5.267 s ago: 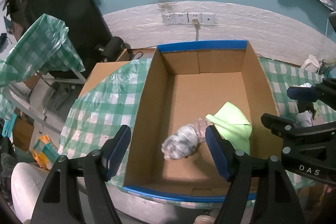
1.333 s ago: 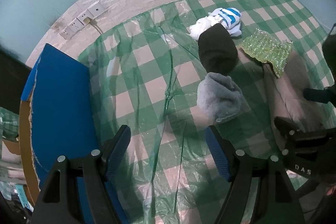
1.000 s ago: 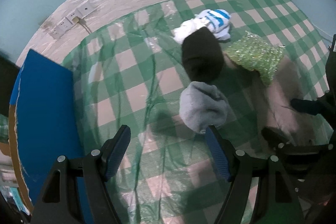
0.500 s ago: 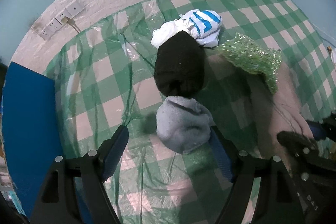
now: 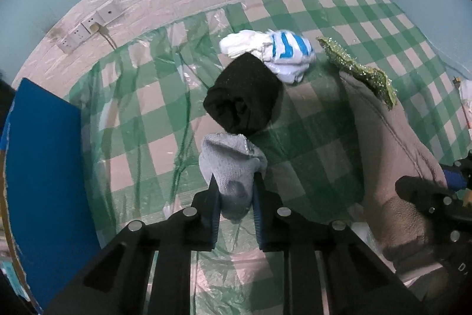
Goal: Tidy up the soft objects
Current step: 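Grasp the grey towel with the right gripper while the left gripper grasps the grey sock, then lift and carry the grey towel and grey sock over the cardboard box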
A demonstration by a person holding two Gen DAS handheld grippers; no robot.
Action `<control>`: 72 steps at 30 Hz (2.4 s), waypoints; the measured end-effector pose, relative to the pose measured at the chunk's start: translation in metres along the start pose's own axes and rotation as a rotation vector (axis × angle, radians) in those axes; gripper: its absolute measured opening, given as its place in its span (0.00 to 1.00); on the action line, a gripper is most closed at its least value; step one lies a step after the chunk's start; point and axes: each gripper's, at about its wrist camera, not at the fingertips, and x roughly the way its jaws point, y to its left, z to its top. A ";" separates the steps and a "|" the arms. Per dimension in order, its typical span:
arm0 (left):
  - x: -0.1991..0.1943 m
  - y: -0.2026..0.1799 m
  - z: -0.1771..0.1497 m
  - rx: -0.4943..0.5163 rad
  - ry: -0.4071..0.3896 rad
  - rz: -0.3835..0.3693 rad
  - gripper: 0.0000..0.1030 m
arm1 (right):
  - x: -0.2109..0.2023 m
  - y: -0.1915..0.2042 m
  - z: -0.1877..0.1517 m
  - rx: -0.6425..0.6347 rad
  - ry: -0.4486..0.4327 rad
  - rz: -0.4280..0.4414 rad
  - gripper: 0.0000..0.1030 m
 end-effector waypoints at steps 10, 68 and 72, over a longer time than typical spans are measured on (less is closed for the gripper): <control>-0.026 0.017 -0.005 -0.034 -0.057 0.000 0.17 | -0.024 0.015 0.003 0.001 -0.067 0.078 0.16; -0.160 0.107 -0.070 -0.161 -0.249 0.114 0.16 | -0.106 0.114 0.017 -0.155 -0.245 0.124 0.16; -0.166 0.115 -0.076 -0.174 -0.261 0.124 0.17 | -0.106 0.129 0.022 -0.176 -0.246 0.129 0.16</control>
